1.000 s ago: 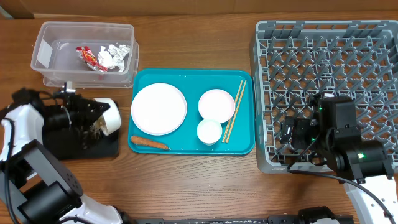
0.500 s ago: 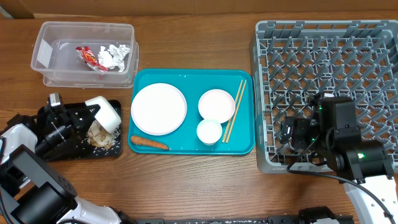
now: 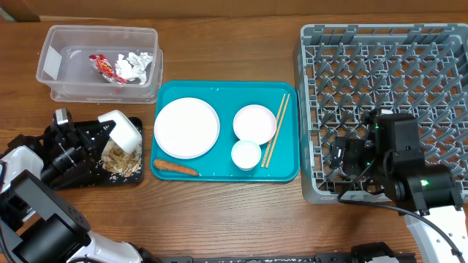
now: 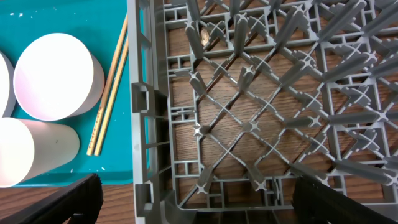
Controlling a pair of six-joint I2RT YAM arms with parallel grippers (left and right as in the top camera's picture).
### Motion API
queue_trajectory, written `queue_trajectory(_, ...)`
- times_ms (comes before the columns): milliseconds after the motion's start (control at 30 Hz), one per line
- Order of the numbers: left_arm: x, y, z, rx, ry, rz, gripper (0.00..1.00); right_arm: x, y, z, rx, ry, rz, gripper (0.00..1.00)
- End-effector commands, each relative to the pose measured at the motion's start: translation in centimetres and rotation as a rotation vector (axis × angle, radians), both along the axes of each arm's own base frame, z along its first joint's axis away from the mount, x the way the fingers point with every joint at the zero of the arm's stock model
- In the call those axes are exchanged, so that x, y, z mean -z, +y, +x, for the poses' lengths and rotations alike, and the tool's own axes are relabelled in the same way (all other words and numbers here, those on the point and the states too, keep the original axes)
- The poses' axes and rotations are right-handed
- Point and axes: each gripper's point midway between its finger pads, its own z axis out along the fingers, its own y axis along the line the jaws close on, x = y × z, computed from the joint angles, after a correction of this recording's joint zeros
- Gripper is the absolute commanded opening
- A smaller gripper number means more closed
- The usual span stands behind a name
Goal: Sort waste into correct bins and load items into the dishwasher
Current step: 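Carry the bowl over the black tray and tip out the food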
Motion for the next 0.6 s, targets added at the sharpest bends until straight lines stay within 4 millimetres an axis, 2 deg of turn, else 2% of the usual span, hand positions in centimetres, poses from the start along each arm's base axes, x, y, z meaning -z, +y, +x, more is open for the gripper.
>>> queue_trajectory(0, -1.1, 0.0, -0.1, -0.013, -0.038, -0.021, 0.04, -1.2, -0.2, 0.5, 0.01, -0.035, -0.004, 1.0)
queue_trajectory(133, -2.6, 0.1, 0.0, -0.033, -0.025, -0.153, 0.04, -1.2, -0.2, 0.5, 0.01, -0.035, -0.004, 1.0)
queue_trajectory(200, -2.5, 0.1, 0.0, -0.035, 0.02, -0.193, 0.04, -1.2, -0.2, 0.5, 0.009, -0.035, -0.003, 1.0)
queue_trajectory(567, -2.1, 0.2, 0.2, -0.032, 0.017, -0.159, 0.04, -1.2, -0.2, 0.5, 0.01, -0.034, -0.004, 1.0)
